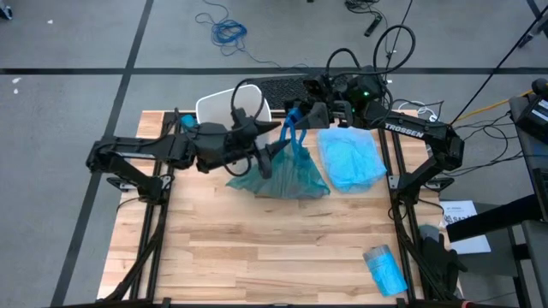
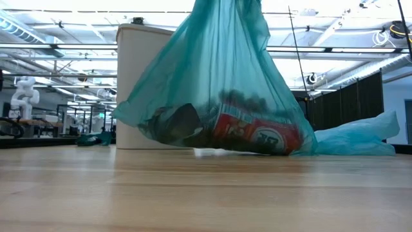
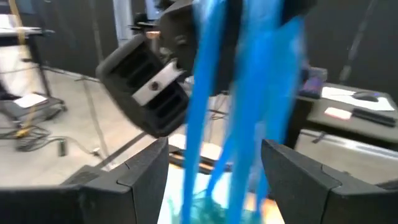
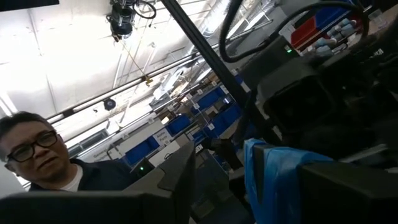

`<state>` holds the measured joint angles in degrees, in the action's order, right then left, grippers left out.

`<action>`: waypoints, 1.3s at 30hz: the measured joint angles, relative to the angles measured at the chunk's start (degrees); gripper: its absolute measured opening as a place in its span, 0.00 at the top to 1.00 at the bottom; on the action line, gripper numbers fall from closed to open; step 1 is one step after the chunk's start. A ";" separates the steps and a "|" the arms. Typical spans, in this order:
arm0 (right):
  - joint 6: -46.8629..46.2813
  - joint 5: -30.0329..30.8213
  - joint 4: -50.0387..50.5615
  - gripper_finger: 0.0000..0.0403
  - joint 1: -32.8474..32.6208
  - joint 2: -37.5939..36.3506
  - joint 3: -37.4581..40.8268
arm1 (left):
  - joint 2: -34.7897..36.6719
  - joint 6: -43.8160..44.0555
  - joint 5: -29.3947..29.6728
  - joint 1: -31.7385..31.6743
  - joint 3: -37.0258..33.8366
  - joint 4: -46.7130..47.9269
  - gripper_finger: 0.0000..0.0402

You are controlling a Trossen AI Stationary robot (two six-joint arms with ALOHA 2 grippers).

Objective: Place trash/remove bag and relplace
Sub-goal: Close the blue trash bag

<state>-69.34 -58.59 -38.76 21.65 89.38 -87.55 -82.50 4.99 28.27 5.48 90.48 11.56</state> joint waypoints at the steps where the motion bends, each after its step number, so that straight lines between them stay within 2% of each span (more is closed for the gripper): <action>1: 0.00 0.00 0.00 0.68 -0.03 0.00 0.00 | -0.24 -0.16 0.98 -0.22 0.00 -0.02 0.38; 11: 0.27 0.02 0.86 0.68 -1.03 0.00 0.00 | -0.37 -5.10 7.39 -2.00 0.00 -1.47 0.38; 20: 6.89 0.07 9.31 0.68 -2.58 0.00 0.00 | -0.74 -9.96 3.22 -3.99 0.00 -7.29 0.39; 23: 7.68 0.03 9.60 0.68 -2.60 -0.07 0.00 | -0.74 -11.62 -0.88 -4.16 0.00 -7.90 0.45; 29: 7.68 0.31 9.82 0.68 -2.64 -0.07 -0.02 | -0.74 -13.73 -3.34 -4.12 0.00 -9.42 0.61; 33: 7.70 0.09 9.75 0.68 -3.06 0.28 -0.04 | -0.77 -17.27 -9.44 -4.45 -0.02 -11.19 0.65; 36: 8.82 0.21 10.45 0.68 -3.04 0.30 -0.07 | -0.79 -17.83 -6.55 -4.34 -0.04 -11.19 0.67; 39: 9.61 0.62 10.62 0.68 -2.94 0.39 -0.07 | -0.82 -19.13 -4.88 -4.36 -0.05 -11.27 0.77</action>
<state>-59.73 -57.97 -28.14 18.71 89.78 -87.61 -83.32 -14.14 23.38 1.13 90.43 0.29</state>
